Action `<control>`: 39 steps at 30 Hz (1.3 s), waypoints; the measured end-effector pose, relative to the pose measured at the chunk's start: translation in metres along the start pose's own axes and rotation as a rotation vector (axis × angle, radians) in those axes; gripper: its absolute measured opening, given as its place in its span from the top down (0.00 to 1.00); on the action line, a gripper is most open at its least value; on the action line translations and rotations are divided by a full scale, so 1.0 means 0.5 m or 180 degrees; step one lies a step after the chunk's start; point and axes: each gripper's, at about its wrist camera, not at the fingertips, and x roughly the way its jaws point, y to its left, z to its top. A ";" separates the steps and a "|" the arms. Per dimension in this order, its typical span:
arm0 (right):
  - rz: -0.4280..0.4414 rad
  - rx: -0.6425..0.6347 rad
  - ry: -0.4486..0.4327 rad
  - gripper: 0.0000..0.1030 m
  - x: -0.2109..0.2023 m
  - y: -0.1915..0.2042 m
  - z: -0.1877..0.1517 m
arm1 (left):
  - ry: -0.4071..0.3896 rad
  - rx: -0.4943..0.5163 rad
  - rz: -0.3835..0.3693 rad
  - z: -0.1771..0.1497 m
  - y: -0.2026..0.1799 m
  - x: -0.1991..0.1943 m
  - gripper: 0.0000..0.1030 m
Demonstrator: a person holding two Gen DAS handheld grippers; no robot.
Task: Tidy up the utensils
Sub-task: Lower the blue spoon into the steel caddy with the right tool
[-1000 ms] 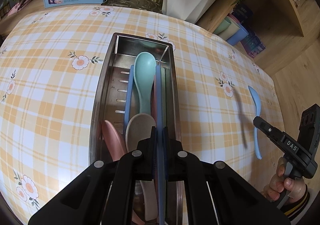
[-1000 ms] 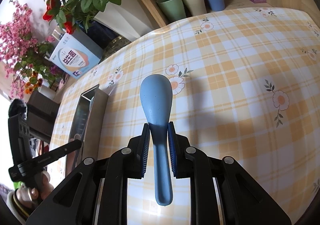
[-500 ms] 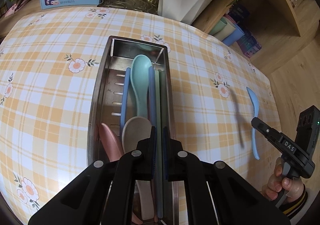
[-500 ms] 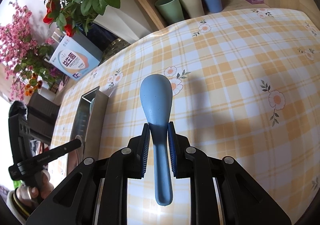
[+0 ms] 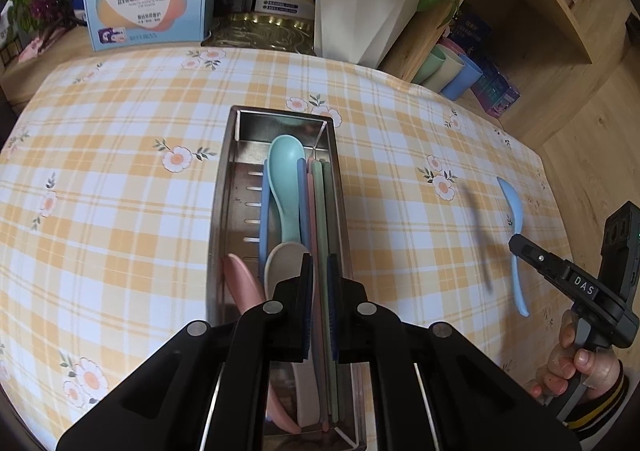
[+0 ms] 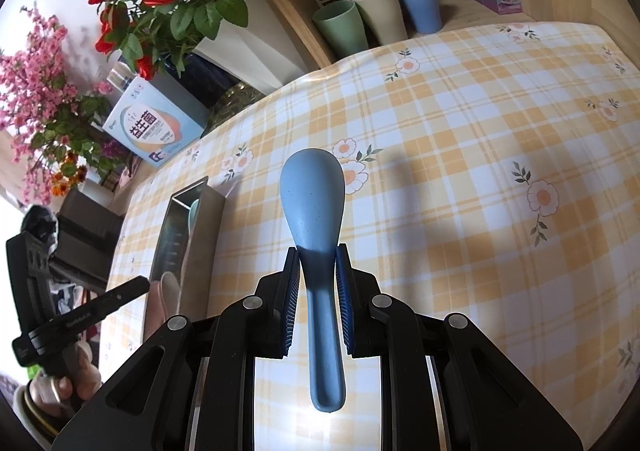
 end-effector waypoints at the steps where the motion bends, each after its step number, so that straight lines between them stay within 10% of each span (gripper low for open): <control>1: -0.0002 -0.0003 -0.0009 0.82 -0.004 0.002 -0.001 | -0.0024 0.0026 0.0029 -0.002 -0.001 -0.008 0.93; 11: -0.0108 -0.0109 -0.0079 0.82 -0.043 0.035 -0.012 | -0.0185 0.0050 0.0128 -0.017 0.016 -0.065 0.75; 21: -0.0194 -0.0288 -0.0057 0.82 -0.048 0.106 -0.031 | -0.0377 0.0090 0.0296 -0.039 0.060 -0.116 0.08; 39: -0.0211 -0.0649 0.0448 0.82 0.107 0.328 -0.080 | -0.0645 -0.0059 0.0387 -0.079 0.200 -0.198 0.06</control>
